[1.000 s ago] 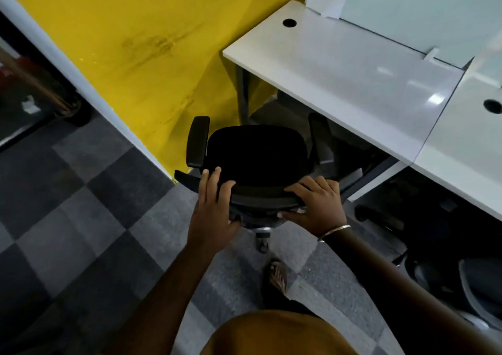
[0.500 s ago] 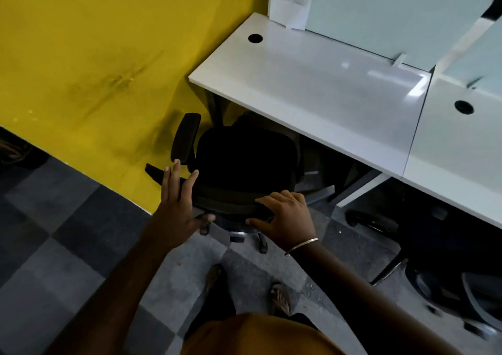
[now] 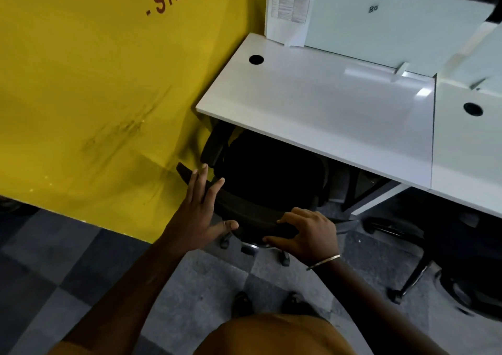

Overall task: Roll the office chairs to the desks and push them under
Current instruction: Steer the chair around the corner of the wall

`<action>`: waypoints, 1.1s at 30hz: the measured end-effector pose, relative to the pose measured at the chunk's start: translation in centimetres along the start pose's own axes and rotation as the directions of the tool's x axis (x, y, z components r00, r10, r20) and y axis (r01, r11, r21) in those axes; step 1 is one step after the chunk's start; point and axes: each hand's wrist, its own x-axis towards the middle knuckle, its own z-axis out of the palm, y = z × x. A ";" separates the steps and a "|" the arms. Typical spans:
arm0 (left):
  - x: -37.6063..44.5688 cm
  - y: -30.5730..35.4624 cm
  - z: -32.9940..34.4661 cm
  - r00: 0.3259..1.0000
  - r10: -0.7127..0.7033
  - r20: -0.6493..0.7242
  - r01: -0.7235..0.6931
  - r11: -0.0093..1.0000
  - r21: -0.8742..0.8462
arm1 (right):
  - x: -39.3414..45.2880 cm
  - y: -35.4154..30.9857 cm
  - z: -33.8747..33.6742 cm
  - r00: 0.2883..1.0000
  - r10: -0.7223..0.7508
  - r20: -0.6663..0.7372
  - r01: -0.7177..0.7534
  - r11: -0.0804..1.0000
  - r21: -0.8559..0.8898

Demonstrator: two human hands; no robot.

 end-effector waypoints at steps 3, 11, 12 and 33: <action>3.3 -1.1 0.1 1.000 0.019 0.020 -0.019 1.000 0.001 | 2.3 1.0 0.4 0.999 0.000 -0.047 -0.001 1.000 -0.019; 14.6 -1.8 0.9 0.991 -0.038 0.127 0.032 0.998 0.055 | 9.9 6.7 0.5 0.990 0.000 -0.138 -0.011 0.997 -0.082; 16.0 -1.4 1.2 0.988 -0.059 0.140 0.051 0.997 0.057 | 10.7 7.8 0.4 0.988 -0.001 -0.152 -0.012 0.996 -0.085; 18.1 1.9 4.2 0.998 -0.051 -0.028 0.053 0.996 0.067 | 12.4 12.3 -0.2 0.962 -0.176 -0.209 0.157 0.982 -0.102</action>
